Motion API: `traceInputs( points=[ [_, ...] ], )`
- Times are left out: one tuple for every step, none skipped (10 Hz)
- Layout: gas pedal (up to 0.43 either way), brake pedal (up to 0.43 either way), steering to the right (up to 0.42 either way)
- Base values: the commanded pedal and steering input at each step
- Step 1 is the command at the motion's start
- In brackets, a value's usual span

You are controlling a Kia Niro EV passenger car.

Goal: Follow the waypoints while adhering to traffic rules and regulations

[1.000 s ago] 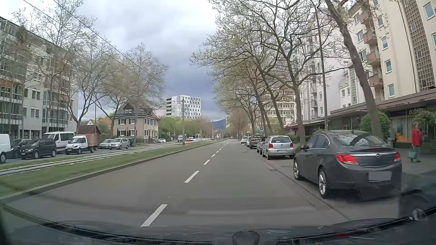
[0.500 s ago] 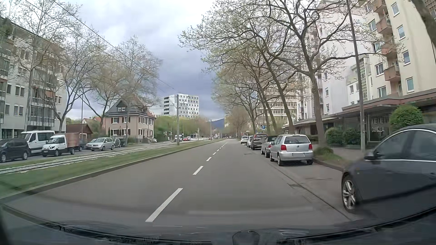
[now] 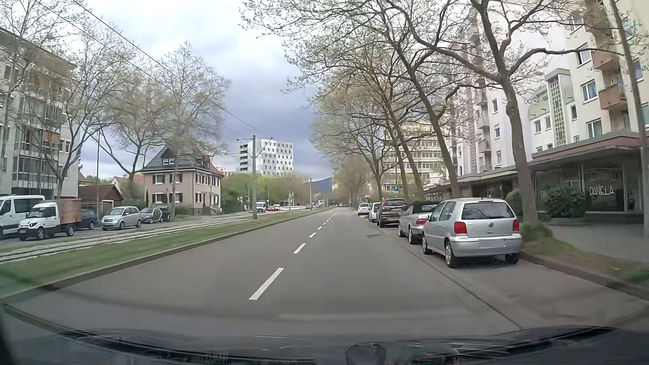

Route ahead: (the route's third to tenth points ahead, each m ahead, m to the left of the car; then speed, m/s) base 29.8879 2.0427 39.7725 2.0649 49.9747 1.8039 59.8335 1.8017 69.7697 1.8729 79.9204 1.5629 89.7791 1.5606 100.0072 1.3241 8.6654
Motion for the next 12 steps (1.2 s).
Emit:
traceInputs(
  points=[
    [0.177,0.000,0.008],
    [0.177,0.000,0.008],
    [0.177,0.000,0.008],
    [0.177,0.000,0.008],
    [0.177,0.000,0.008],
    [0.177,0.000,0.008],
    [0.189,0.000,0.008],
    [0.189,0.000,0.008],
    [0.189,0.000,0.008],
    [0.189,0.000,0.008],
    [0.189,0.000,0.008],
    [0.189,0.000,0.007]
  ],
)
